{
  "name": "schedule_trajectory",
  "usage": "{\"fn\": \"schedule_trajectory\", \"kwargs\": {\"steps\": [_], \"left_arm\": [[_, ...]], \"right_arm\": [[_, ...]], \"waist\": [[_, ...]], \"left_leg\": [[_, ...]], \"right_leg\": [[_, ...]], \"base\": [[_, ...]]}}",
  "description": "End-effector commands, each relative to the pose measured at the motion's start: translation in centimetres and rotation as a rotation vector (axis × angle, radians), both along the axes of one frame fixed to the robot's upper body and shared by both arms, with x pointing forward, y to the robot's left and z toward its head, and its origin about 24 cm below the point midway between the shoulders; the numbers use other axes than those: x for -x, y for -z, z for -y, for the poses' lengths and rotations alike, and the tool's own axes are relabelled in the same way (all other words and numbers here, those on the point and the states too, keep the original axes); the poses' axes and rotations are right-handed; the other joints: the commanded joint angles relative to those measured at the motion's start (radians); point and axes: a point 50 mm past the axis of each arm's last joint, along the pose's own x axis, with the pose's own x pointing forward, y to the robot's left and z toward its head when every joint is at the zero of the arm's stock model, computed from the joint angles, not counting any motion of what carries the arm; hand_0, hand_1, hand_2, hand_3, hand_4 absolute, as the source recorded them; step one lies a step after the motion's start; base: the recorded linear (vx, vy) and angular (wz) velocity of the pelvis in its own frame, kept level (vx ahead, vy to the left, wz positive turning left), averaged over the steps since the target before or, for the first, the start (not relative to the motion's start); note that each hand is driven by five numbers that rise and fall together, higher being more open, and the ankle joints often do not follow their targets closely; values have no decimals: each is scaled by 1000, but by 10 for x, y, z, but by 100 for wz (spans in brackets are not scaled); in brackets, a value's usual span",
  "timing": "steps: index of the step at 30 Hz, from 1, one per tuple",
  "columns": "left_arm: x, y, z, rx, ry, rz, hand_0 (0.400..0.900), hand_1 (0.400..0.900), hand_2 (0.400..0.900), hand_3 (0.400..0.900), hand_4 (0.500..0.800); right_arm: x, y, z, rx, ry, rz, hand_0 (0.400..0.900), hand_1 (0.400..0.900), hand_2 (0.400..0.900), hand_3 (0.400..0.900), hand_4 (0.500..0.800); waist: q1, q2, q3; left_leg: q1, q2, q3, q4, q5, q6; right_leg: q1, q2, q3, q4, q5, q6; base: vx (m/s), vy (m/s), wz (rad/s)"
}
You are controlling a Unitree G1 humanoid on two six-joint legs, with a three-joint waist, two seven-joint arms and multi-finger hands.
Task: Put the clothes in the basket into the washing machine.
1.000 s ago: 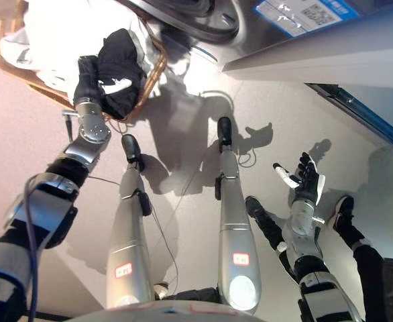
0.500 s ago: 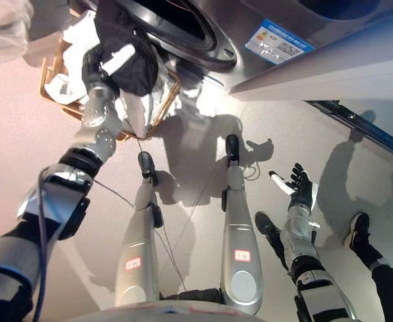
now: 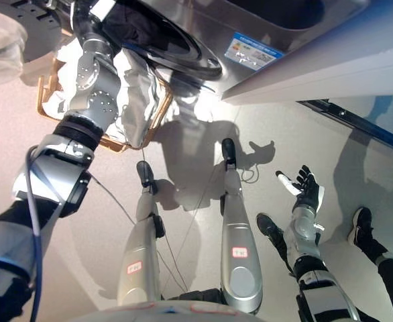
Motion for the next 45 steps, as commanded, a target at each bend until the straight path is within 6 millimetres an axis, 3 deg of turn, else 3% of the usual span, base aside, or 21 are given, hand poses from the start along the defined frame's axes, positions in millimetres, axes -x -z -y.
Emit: {"fn": "schedule_trajectory", "kwargs": {"steps": [1, 8, 10, 11, 22, 32, 34, 45], "left_arm": [[9, -39, 3, 100, 16, 202, 400, 400, 400, 400, 500], [10, -47, 12, 100, 60, 224, 400, 400, 400, 400, 500], [9, -43, 8, 96, 46, 200, 873, 873, 873, 873, 784], [8, -43, 8, 93, 44, 196, 900, 900, 900, 900, 800], [8, -36, 4, 47, -10, 173, 900, 900, 900, 900, 800], [9, -25, 9, -417, -232, 127, 900, 900, 900, 900, 800], [9, -17, 8, -502, -271, 118, 900, 900, 900, 900, 800], [10, 40, 5, -577, -248, 8, 900, 900, 900, 900, 800]], "right_arm": [[51, 19, 38, 54, 131, -97, 900, 900, 900, 900, 800], [46, 16, 31, 53, 101, -73, 900, 900, 900, 900, 800], [50, 16, 32, 56, 103, -70, 900, 900, 900, 900, 800], [51, 15, 33, 58, 106, -66, 900, 900, 900, 900, 800], [59, 20, 29, 62, 88, -81, 900, 900, 900, 900, 800], [57, 20, 30, 75, 75, -85, 900, 900, 900, 900, 800], [56, 19, 31, 78, 71, -84, 900, 900, 900, 900, 800], [57, 22, 42, 100, 84, -146, 900, 900, 900, 900, 800]], "waist": [[-21, 52, -158], [-29, 50, -154], [-28, 51, -154], [-27, 53, -154], [-9, 55, -169], [16, 51, -168], [24, 50, -168], [62, 33, -169]], "left_leg": [[-103, 59, -33, -21, 1, -50], [-116, 69, -35, -21, 2, -46], [-118, 69, -32, -21, 2, -44], [-119, 69, -33, -21, 2, -42], [-131, 67, -44, -21, 4, -37], [-102, 65, -57, -21, 13, -26], [-87, 65, -57, -21, 12, -22], [-37, 44, -68, 104, -58, 4]], "right_leg": [[-53, 1, 26, 35, -46, 40], [-83, 13, 35, 43, -46, 40], [-88, 15, 36, 45, -48, 38], [-91, 15, 35, 45, -50, 37], [-94, 18, 23, 42, -55, 33], [-63, 15, 9, 56, -58, 28], [-47, 12, 6, 59, -62, 27], [69, -16, -21, 75, -81, 21]], "base": [[27, -8, -9], [28, -6, -6], [15, -5, -1], [0, 0, 0], [2, -4, 2], [-11, 7, 5], [-6, 19, 5], [-14, 31, 8]]}}
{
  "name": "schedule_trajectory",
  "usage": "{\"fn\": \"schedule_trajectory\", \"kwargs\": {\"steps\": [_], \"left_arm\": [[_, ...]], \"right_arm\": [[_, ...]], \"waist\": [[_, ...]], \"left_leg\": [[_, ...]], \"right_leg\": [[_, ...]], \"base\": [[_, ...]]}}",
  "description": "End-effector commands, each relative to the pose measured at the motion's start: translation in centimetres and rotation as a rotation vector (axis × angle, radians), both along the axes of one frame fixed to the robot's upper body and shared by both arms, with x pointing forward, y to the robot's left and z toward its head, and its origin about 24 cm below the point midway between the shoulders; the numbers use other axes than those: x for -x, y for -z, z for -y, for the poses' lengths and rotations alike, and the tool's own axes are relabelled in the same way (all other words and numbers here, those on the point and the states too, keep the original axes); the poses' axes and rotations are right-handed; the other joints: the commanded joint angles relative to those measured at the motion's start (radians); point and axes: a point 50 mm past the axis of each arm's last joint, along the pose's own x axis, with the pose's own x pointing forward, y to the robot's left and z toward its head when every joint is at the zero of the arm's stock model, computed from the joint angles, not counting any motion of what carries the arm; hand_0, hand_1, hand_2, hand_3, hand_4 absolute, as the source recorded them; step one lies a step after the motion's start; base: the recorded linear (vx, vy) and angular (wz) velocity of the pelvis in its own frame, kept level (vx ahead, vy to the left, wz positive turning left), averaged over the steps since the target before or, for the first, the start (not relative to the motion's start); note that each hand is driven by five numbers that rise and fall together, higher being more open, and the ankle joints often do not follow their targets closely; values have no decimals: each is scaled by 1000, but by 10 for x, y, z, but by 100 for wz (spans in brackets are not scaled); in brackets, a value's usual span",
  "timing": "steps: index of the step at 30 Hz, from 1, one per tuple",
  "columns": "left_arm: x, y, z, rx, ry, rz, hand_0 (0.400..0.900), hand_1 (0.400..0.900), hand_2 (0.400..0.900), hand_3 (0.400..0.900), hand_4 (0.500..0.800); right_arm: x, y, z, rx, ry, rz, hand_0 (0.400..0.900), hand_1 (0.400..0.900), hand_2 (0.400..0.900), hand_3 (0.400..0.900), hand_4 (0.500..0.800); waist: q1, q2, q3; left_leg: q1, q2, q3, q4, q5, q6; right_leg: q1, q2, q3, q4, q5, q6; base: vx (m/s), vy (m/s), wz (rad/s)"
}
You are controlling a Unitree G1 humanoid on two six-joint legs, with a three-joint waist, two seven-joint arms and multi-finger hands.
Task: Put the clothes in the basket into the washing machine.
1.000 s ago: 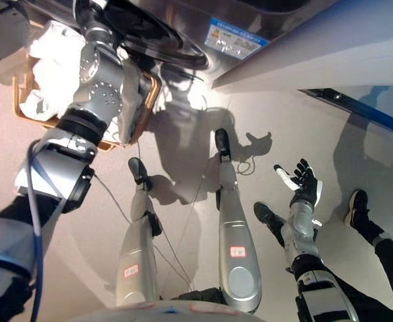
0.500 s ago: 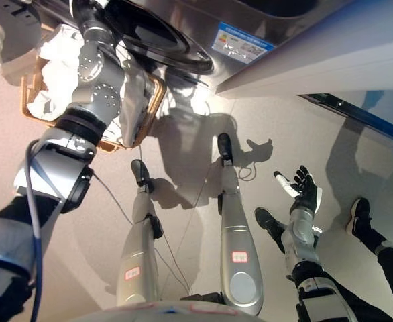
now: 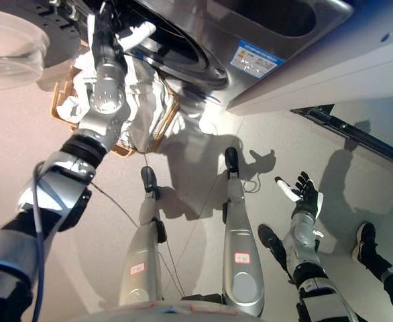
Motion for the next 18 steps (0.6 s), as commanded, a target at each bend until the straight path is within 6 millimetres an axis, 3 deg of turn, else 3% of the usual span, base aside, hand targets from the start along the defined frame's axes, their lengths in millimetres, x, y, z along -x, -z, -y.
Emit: {"fn": "schedule_trajectory", "kwargs": {"steps": [1, 11, 18], "left_arm": [[4, -11, -5, -94, -43, 87, 900, 900, 900, 900, 800], [11, 42, -14, -461, -164, -21, 900, 900, 900, 900, 800], [19, 85, -8, -576, -119, -121, 900, 900, 900, 900, 800]], "right_arm": [[41, 8, 43, 112, 80, -97, 900, 900, 900, 900, 800], [57, 24, 44, 116, 76, -204, 900, 900, 900, 900, 800], [87, 44, 49, 90, 114, -346, 900, 900, 900, 900, 800]], "waist": [[9, 25, -107], [37, 4, -134], [49, 0, -163]], "left_leg": [[-46, 30, -54, 119, -75, 9], [72, 34, -57, 154, -113, 18], [181, 27, -53, 167, -145, 26]], "right_leg": [[66, -29, -5, 73, -93, 26], [203, -32, -21, 80, -121, 24], [321, -38, -35, 73, -134, 23]], "base": [[1, 38, 0], [13, 10, 1], [41, 8, 6]]}}
